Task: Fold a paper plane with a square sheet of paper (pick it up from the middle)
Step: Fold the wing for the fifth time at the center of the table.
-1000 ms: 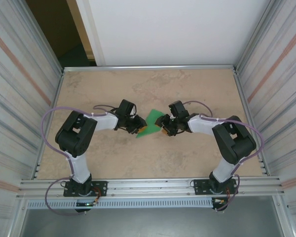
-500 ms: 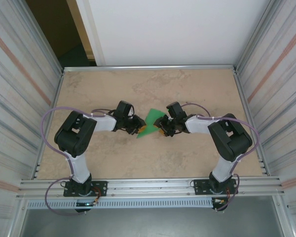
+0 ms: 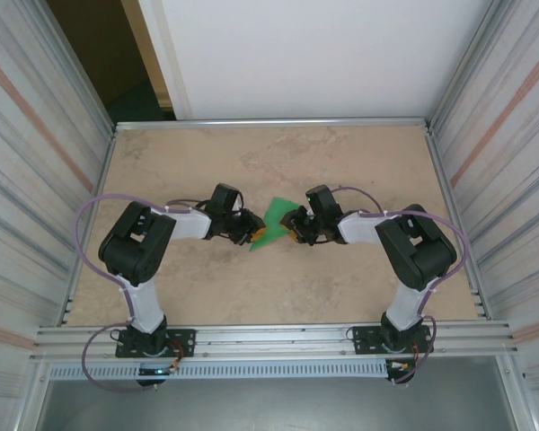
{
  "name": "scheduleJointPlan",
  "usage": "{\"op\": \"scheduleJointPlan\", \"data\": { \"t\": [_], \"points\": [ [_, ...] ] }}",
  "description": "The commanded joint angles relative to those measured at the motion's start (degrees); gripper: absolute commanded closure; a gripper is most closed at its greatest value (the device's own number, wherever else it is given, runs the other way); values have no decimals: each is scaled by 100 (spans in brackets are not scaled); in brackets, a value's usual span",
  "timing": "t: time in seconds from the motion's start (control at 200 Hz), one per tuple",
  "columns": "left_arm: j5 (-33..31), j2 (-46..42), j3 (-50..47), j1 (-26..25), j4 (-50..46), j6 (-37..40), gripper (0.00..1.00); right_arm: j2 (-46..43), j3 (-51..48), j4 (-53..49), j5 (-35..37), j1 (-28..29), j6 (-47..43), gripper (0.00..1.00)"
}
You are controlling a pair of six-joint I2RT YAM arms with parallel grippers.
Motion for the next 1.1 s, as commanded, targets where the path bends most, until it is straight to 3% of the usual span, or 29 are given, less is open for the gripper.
{"op": "scheduleJointPlan", "data": {
  "t": [0.0, 0.18, 0.376, 0.792, 1.097],
  "points": [
    [-55, 146, -238, 12, -493, -111, 79, 41, -112, 403, -90, -33, 33, 64],
    [-37, 98, -240, 33, -450, -112, 79, 9, -188, 489, -82, -29, 28, 73],
    [-43, -168, -97, 45, -496, 161, 76, -122, -240, 452, 18, -35, 33, 91],
    [-316, -1178, -126, -174, -135, 2614, 60, -661, -201, -152, 255, -144, 5, 99],
    [-1540, -1297, -74, -983, -520, 4799, 50, -789, -44, -697, 205, -255, 142, 100]
  ]
}}
